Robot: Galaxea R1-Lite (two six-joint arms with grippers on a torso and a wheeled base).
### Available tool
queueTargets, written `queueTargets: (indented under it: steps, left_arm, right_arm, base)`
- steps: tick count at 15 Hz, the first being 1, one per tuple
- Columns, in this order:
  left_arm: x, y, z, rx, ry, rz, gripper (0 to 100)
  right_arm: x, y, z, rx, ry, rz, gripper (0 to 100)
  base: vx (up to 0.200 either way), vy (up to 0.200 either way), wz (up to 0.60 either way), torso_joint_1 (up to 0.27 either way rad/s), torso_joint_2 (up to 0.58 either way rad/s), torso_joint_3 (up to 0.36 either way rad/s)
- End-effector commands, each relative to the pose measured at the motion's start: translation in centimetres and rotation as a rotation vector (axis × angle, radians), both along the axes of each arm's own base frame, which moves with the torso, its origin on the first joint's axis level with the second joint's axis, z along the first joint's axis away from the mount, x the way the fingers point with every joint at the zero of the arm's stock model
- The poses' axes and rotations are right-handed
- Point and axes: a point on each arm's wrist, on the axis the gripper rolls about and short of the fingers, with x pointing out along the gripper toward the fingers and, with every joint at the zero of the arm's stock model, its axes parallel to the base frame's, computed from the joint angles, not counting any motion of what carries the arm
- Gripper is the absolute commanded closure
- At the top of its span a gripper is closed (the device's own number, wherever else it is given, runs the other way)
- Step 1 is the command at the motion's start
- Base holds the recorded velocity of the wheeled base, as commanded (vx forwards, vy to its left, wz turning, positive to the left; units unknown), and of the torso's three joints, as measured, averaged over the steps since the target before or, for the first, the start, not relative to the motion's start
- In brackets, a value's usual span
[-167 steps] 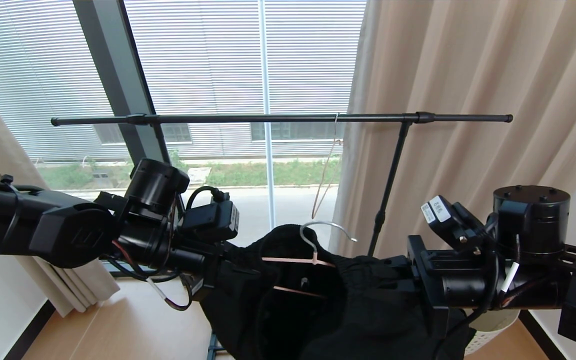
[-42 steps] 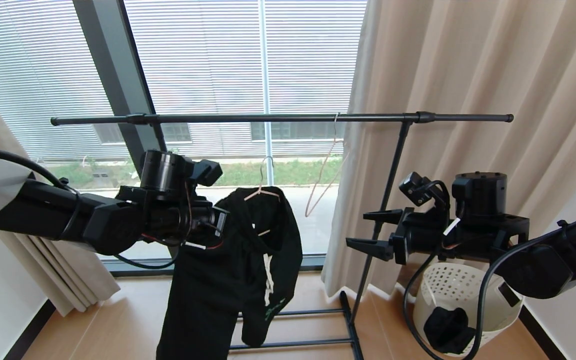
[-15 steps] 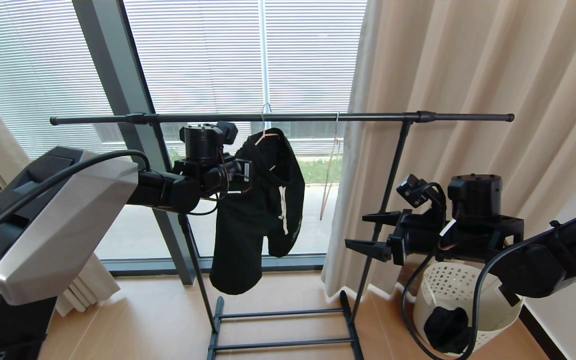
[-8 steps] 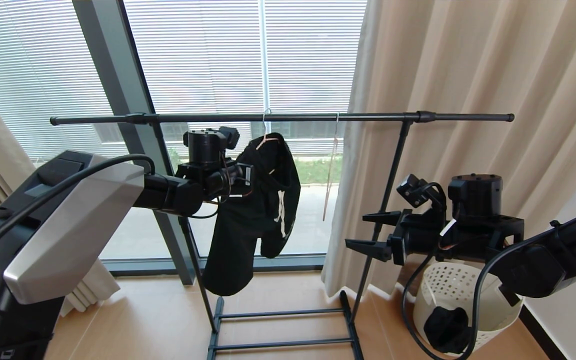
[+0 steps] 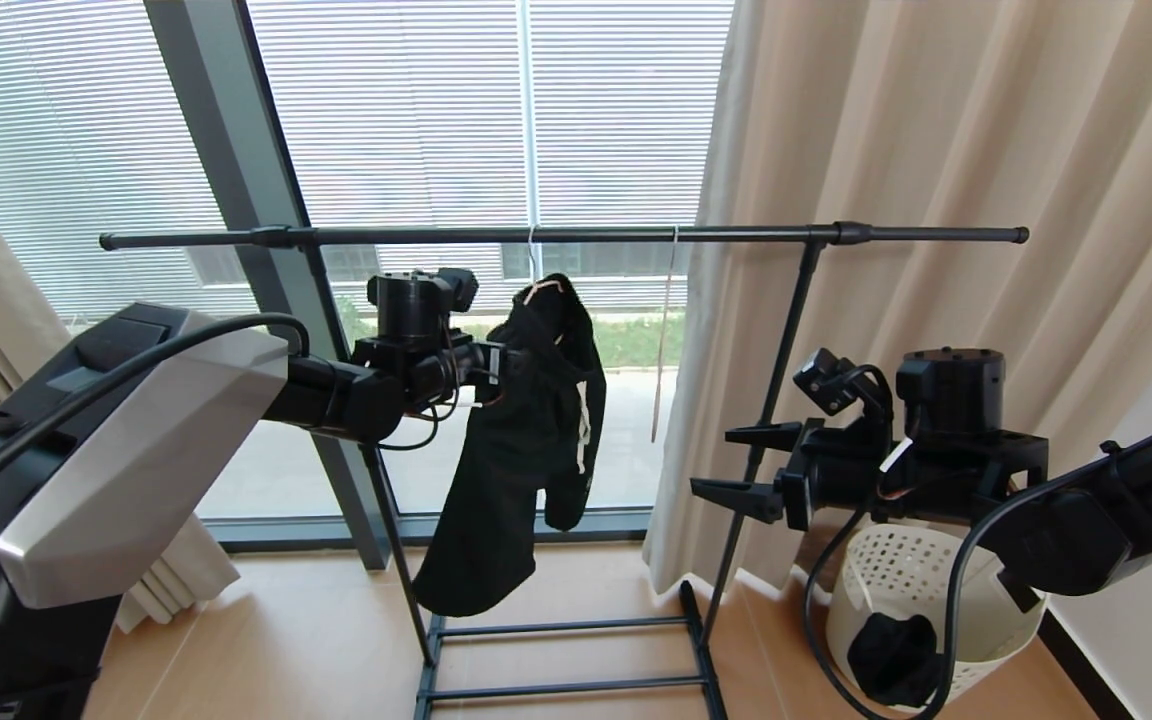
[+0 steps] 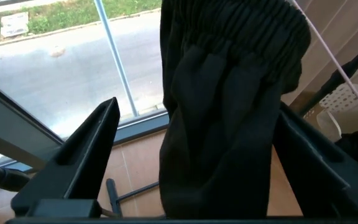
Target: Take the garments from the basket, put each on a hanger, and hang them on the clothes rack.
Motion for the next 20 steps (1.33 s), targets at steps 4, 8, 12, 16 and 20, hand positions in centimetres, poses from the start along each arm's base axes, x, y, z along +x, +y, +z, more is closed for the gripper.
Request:
queueTargets:
  steps: [4, 8, 12, 16, 20]
  left_arm:
    - [-3.8, 1.0, 1.7, 0.013, 0.045, -0.008, 0]
    - [-11.7, 2.1, 5.3, 0.0, 0.066, -0.037, 0]
    - [-22.6, 5.9, 7.8, -0.012, 0.043, -0.051, 0]
    - [-31.4, 9.1, 6.0, -0.026, 0.037, -0.068, 0]
    - [-37.0, 11.1, 2.8, -0.062, 0.061, -0.052, 0]
  right_arm:
    - [-0.2, 0.0, 0.2, 0.001, -0.005, 0.0, 0]
    - [-3.5, -0.9, 3.8, -0.018, -0.176, -0.027, 0]
    - [-12.3, -3.8, 9.0, 0.043, -0.485, -0.165, 0]
    - [-18.0, -5.4, 6.5, 0.007, -0.435, -0.206, 0]
    - [-22.5, -5.5, 2.7, -0.092, -0.315, -0.208, 0]
  base:
    - [0.0, 0.0, 0.0, 0.0, 0.0, 0.0]
    - [0.0, 0.0, 0.0, 0.0, 0.0, 0.0]
    - [0.0, 0.0, 0.0, 0.0, 0.0, 0.0]
    - [0.0, 0.0, 0.0, 0.0, 0.0, 0.0]
    - [0.0, 0.0, 0.0, 0.0, 0.0, 0.0]
